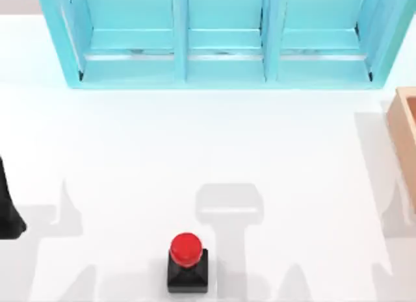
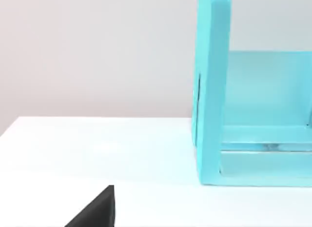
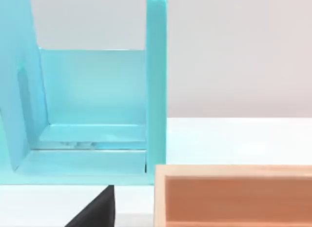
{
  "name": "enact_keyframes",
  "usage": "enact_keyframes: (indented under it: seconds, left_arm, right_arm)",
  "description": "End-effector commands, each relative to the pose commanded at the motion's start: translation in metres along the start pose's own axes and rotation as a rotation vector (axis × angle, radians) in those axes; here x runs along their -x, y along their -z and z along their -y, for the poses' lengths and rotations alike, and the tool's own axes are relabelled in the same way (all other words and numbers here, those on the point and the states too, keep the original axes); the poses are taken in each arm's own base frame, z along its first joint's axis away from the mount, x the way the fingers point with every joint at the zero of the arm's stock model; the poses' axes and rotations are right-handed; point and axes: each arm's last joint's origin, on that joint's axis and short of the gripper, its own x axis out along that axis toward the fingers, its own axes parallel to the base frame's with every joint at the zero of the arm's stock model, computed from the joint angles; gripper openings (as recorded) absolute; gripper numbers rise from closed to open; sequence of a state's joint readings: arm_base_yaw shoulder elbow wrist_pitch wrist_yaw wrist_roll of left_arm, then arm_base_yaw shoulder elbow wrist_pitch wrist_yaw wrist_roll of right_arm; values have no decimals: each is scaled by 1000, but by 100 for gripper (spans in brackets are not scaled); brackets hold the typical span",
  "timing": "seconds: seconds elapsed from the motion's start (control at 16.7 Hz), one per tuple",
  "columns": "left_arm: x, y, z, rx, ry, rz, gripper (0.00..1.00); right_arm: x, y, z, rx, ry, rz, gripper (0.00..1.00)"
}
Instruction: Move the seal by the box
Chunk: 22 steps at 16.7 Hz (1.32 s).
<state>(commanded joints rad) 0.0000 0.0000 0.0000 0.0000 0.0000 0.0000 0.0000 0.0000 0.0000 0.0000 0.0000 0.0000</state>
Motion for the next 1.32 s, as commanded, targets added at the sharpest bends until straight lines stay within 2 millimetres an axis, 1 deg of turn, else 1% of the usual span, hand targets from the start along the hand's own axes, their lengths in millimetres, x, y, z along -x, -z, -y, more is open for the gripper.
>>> enact_keyframes:
  seconds: [0.18,0.3,0.48,0.72,0.9,1.08,1.2,1.32]
  left_arm:
    - [0,0,0,0,0,0,100]
    - [0,0,0,0,0,0,100]
    - [0,0,0,0,0,0,100]
    - [0,0,0,0,0,0,100]
    - [0,0,0,0,0,0,100]
    - [0,0,0,0,0,0,100]
    - [0,0,0,0,0,0,100]
    - [0,0,0,0,0,0,100]
  right_arm:
    - [0,-2,-1,-3,-8,-5,100]
    - [0,-11,-4,-19,-49,-34,100]
    - [-2,-39,-15,-65,-166,-127,100]
    - [-12,-94,-39,-144,-359,-320,100]
    - [-28,-133,-67,-196,-481,-515,100]
    - [-48,-166,-106,-226,-566,-735,100]
    - [-61,-180,-139,-231,-592,-888,100]
    - [-72,-187,-174,-224,-589,-1038,100]
